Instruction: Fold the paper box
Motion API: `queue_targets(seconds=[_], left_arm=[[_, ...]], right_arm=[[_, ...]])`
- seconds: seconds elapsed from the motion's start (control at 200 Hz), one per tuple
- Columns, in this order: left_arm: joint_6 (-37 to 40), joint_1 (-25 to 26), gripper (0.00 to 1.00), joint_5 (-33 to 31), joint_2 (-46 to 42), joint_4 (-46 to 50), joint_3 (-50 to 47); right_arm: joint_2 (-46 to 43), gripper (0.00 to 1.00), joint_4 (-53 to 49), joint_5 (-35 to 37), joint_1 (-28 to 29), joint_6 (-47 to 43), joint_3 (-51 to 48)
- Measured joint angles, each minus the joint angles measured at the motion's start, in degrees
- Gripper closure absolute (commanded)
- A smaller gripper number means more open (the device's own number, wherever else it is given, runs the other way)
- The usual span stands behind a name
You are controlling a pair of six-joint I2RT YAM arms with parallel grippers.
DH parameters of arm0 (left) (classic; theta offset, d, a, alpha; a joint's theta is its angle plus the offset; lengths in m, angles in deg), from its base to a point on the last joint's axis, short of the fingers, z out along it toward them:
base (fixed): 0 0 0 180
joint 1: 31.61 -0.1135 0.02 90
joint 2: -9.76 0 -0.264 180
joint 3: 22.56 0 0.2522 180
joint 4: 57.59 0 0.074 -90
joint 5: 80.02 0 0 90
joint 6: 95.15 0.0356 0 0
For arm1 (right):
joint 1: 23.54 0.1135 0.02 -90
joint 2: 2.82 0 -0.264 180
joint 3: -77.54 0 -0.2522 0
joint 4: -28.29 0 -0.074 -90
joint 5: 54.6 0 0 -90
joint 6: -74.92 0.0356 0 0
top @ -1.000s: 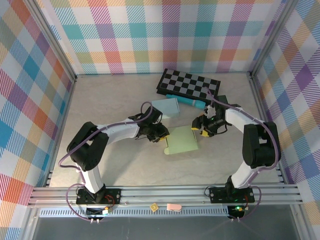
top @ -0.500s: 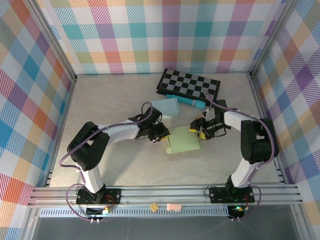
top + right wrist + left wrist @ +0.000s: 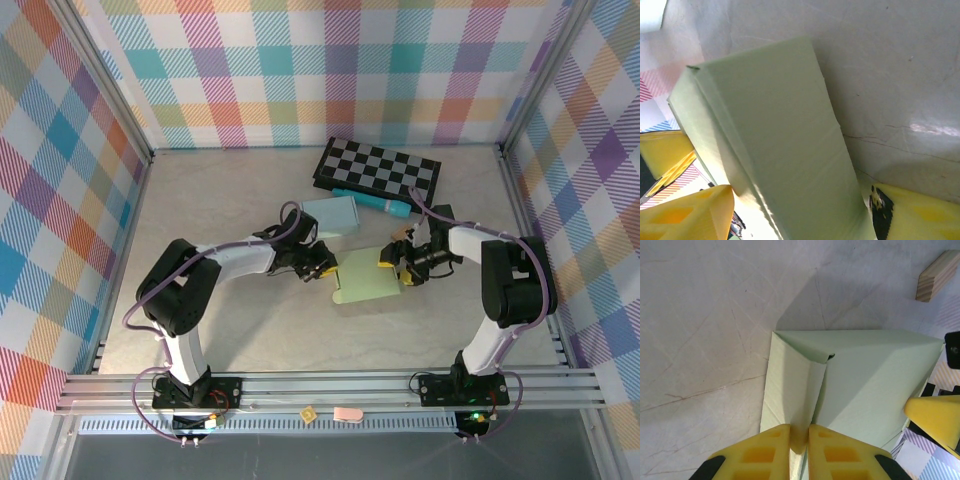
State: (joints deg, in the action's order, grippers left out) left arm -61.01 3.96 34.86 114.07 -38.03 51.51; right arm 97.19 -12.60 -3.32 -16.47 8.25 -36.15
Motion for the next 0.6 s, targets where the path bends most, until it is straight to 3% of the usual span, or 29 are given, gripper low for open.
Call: queue_targets(seconds=[0.26,0.48,0.6], left_arm=[[1.1,-1.6,0.86,1.0,0.4,0.5,0.2],[1.9,-2.7,0.83,1.7,1.4,0.9,0.6],[2.9,-2.7,0.76,1.4,1.5,1.7,1.1]], right_arm=[[0.0,0.25,4.0,-7.5,0.0,2.8,-1.0],[0.0,0.33,9.1,-13.5,0.2,7.1,-1.0],[0.0,0.4,11.8,-14.6,0.2,10.5,-1.1]])
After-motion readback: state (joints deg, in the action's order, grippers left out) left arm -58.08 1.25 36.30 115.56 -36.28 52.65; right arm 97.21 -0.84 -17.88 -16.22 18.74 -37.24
